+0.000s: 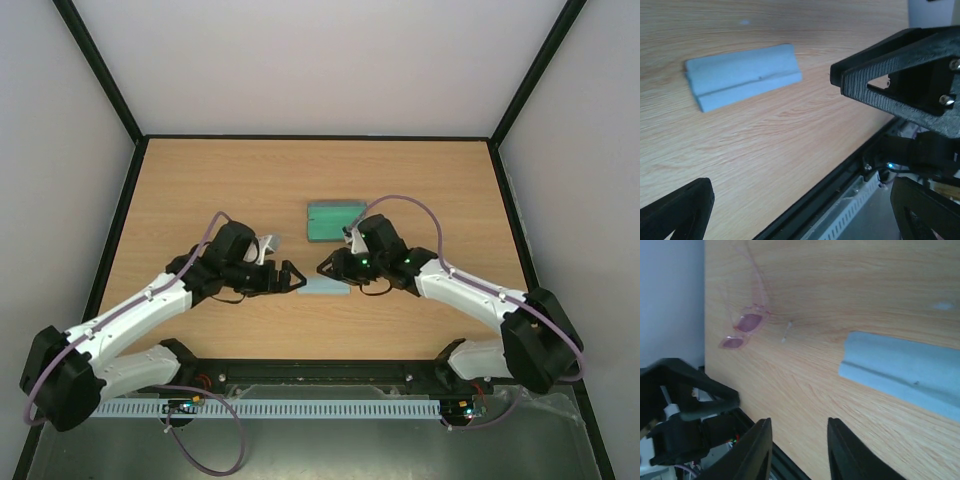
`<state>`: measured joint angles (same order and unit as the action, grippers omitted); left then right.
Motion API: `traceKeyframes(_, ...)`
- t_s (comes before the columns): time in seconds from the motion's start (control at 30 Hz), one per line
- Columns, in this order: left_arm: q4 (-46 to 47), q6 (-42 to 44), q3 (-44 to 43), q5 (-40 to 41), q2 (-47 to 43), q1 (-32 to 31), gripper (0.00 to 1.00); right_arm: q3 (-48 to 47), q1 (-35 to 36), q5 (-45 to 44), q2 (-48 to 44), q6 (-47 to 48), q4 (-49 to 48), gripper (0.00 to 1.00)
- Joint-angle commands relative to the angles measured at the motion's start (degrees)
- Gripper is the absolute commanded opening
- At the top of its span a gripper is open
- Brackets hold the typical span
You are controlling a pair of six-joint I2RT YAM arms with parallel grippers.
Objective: Organize the sunglasses
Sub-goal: Adjust the glasses cleaning cloth at the center of the board.
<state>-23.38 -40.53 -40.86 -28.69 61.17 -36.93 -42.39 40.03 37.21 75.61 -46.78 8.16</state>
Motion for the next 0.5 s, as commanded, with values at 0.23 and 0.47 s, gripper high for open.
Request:
traceKeyframes(0.23,16.81,-5.85,7.56,-15.4,4.34,1.38,0.99,10.63,-0.04,2.34,-6.39,-15.99,-19.68,0.27)
traceKeyframes(0.47,23.22,-5.79,10.38,-15.28,9.32,1.98,0.55,7.89,-0.04,3.48,0.52,-9.64,-16.87,0.13)
